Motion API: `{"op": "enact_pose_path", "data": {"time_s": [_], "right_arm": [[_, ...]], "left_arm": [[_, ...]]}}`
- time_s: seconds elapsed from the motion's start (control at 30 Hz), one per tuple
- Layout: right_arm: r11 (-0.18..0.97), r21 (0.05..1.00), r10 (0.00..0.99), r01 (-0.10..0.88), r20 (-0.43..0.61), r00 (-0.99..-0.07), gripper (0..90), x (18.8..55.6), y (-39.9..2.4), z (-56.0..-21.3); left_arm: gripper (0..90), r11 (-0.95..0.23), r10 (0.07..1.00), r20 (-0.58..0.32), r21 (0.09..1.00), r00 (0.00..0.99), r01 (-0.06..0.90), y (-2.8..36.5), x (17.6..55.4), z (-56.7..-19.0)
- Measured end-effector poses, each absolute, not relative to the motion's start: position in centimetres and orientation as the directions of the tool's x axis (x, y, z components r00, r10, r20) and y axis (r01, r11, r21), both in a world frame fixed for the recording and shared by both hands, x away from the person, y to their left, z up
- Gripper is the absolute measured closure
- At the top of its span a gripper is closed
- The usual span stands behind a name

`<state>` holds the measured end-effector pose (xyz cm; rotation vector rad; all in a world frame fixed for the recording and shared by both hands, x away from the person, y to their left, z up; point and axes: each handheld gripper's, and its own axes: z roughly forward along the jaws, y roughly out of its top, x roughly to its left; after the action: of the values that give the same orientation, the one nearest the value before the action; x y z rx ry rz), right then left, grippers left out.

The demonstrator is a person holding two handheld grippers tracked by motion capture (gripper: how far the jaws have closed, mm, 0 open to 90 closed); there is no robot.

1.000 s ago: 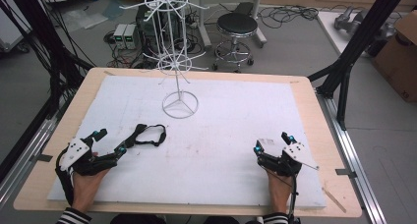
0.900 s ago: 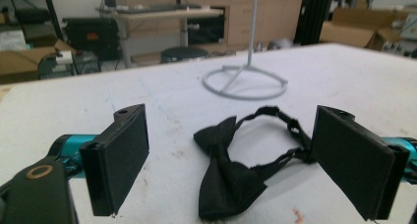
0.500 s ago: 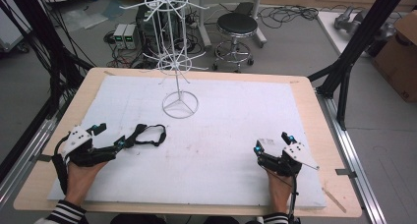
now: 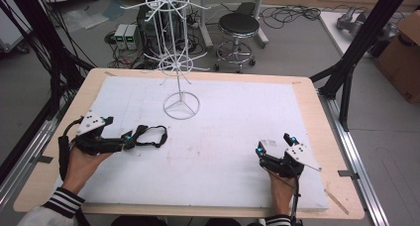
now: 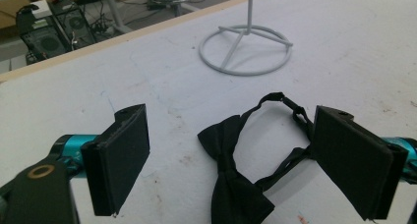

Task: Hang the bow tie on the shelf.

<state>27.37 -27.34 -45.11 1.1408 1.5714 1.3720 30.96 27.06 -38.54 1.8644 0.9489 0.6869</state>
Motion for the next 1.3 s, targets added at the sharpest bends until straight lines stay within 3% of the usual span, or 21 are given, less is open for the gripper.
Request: {"op": "enact_pose_path", "data": {"time_s": [0.37, 1.07, 1.3], "right_arm": [[0.021, 0.989, 0.946, 0.148, 0.028, -0.322, 2.8, 27.4, -27.4, -45.1], [0.019, 0.989, 0.945, 0.147, 0.030, -0.324, 2.8, 27.4, -27.5, -45.1], [0.018, 0.989, 0.945, 0.146, 0.030, -0.325, 2.8, 27.4, -27.5, -45.1]], "left_arm": [[18.7, -0.399, 0.806, 0.104, 0.823, 0.583, 0.404, 25.8, 33.2, -38.1], [25.1, -0.476, 0.817, 0.093, 0.666, 0.570, 0.574, 24.4, 36.6, -40.0], [31.4, -0.488, 0.822, 0.087, 0.615, 0.562, 0.619, 24.2, 37.3, -40.8]]}}
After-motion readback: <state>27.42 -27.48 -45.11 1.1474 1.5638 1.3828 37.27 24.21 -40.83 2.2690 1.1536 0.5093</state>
